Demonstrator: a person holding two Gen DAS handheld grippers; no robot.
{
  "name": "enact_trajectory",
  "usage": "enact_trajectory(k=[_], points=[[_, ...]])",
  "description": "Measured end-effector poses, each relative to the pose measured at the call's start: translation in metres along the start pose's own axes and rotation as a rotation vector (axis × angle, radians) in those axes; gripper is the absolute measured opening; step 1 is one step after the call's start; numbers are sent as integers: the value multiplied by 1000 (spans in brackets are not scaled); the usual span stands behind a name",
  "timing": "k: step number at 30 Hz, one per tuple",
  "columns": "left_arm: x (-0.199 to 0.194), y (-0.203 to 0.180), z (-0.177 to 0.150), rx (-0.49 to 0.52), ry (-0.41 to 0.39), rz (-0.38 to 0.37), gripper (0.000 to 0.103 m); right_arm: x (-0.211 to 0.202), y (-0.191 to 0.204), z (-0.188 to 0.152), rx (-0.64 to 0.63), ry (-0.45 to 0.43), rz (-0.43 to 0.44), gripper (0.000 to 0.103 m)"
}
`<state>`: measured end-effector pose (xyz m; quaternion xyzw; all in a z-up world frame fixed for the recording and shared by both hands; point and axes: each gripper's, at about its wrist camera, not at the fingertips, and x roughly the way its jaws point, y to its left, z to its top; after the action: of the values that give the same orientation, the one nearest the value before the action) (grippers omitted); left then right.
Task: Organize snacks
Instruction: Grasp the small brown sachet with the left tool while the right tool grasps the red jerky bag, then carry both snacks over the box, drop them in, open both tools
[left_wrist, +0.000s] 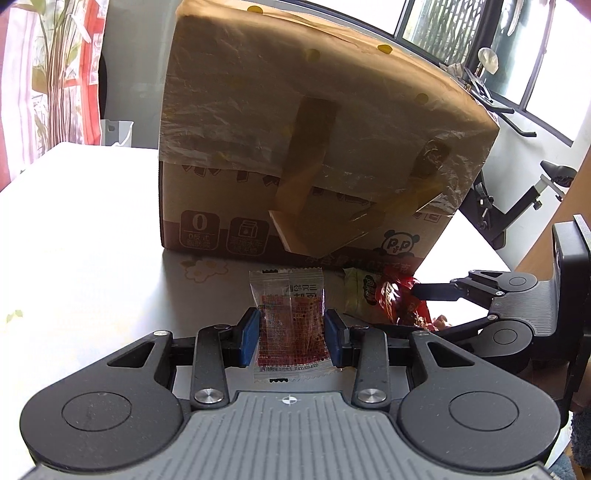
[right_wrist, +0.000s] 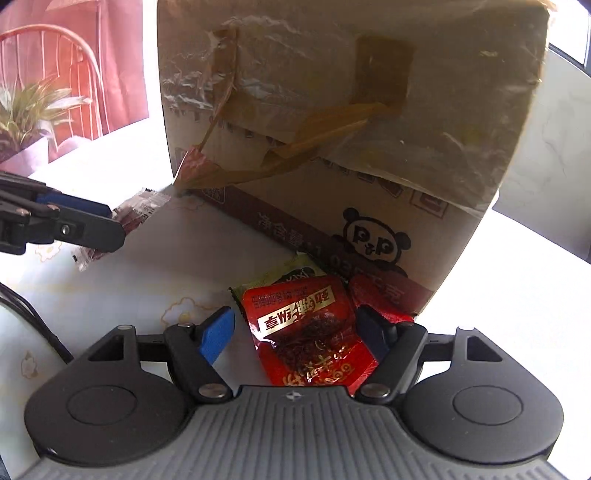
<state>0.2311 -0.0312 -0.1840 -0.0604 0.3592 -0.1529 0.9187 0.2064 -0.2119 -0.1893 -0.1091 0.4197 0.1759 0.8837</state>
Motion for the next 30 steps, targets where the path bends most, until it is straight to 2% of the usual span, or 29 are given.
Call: enact_trajectory(k=[2,6,9,10,11,18,21,23,27,30], points=[[0,-1,-1,6,-2,-7,40,1,4,-5,8,21,-21,65],[-1,-3,-2,6,-1,-5,40,-1,13,-15,57,2,-34,65],[0,-3,-2,7,5,-4,40,-8,15,-18,121,-34,-45,57],[0,-4,-2,10,5,-5,40,-13,14,-19,143,-49,-46,50],[1,-5,-2,12,6,-6,40,-15,14,-19,155,-58,-47,49],[4,-8,-3,24,18,-6,40,-27,14,-32,193,-76,-43,51],[5,-8,-3,28,20,-3,40,-27,10,-35,218,-77,-36,56],[5,-8,-3,28,21,-3,40,-25,10,-34,216,-66,-40,64],[5,-9,-3,29,22,0,40,-21,14,-35,190,-58,-58,65],[4,-9,-3,31,22,1,40,-22,12,-36,199,-65,-57,61]])
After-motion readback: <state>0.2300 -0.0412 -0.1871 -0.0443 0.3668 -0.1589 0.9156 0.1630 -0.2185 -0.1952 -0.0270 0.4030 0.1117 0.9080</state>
